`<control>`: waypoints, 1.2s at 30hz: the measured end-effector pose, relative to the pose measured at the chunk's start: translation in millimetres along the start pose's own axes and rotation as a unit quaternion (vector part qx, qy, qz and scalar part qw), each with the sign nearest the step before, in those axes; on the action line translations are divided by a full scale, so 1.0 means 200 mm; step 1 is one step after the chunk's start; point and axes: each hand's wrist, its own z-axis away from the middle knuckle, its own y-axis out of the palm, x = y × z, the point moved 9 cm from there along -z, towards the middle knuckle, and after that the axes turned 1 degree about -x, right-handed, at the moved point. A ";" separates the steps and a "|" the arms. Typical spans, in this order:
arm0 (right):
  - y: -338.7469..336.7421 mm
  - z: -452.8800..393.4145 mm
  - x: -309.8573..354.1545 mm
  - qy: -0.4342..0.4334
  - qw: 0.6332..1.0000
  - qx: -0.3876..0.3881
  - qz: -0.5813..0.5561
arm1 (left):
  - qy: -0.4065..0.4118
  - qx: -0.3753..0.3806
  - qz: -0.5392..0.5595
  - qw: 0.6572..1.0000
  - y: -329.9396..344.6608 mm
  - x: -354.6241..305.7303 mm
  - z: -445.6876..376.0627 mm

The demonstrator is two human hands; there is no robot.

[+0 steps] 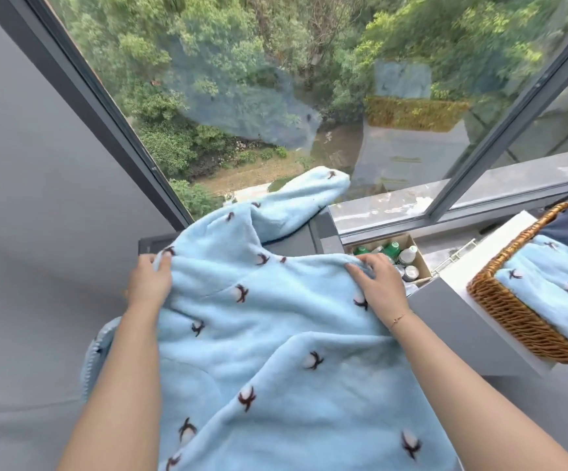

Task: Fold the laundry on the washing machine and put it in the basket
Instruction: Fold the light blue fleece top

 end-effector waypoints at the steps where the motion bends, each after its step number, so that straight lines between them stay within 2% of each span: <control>1: -0.03 -0.02 0.01 -0.006 1.000 -0.019 -0.011 | -0.008 0.042 -0.045 0.998 0.06 0.05 0.01; 3: -0.09 -0.04 0.04 -0.024 0.997 -0.051 -0.052 | 0.024 0.070 -0.097 0.993 0.12 0.08 0.01; 6: -0.19 -0.08 0.10 -0.031 0.995 -0.070 -0.069 | 0.092 0.033 -0.019 0.995 0.09 0.01 0.02; 9: -0.17 -0.16 0.12 0.003 1.000 0.016 -0.017 | 0.102 -0.016 0.059 0.993 0.02 -0.04 0.04; 12: -0.11 -0.24 0.03 0.054 0.991 0.116 0.027 | 0.086 -0.030 0.055 0.994 0.00 0.00 0.02; 16: -0.09 -0.25 -0.13 0.100 0.982 0.154 0.046 | 0.072 -0.038 0.041 0.996 0.02 0.03 0.02; 18: -0.08 -0.20 -0.16 0.101 0.972 0.189 0.098 | 0.072 -0.036 0.048 0.996 0.03 0.01 0.02; 20: -0.06 -0.16 -0.19 0.076 0.959 0.215 0.167 | 0.082 -0.017 0.109 0.991 0.03 -0.03 0.02; 23: -0.12 -0.17 -0.23 0.059 0.969 0.156 0.184 | 0.113 0.004 0.226 0.967 -0.01 -0.13 0.08; 26: -0.31 -0.14 -0.17 0.029 0.980 -0.006 0.196 | 0.156 0.006 0.306 0.939 -0.12 -0.22 0.20; 28: -0.43 0.02 -0.09 -0.023 0.973 -0.123 0.192 | 0.166 -0.013 0.340 0.926 -0.22 -0.20 0.30; 30: -0.48 0.23 -0.12 -0.036 0.967 -0.179 0.178 | 0.163 -0.013 0.334 0.928 -0.28 -0.10 0.40; 33: -0.42 0.50 -0.30 0.036 0.972 -0.172 0.155 | 0.118 0.043 0.292 0.948 -0.22 0.14 0.56; 34: -0.35 0.56 -0.38 0.075 0.972 -0.129 0.179 | 0.100 0.063 0.271 0.955 -0.17 0.23 0.61; 36: -0.18 0.62 -0.53 0.177 0.955 0.009 0.239 | 0.068 0.102 0.228 0.966 -0.07 0.40 0.69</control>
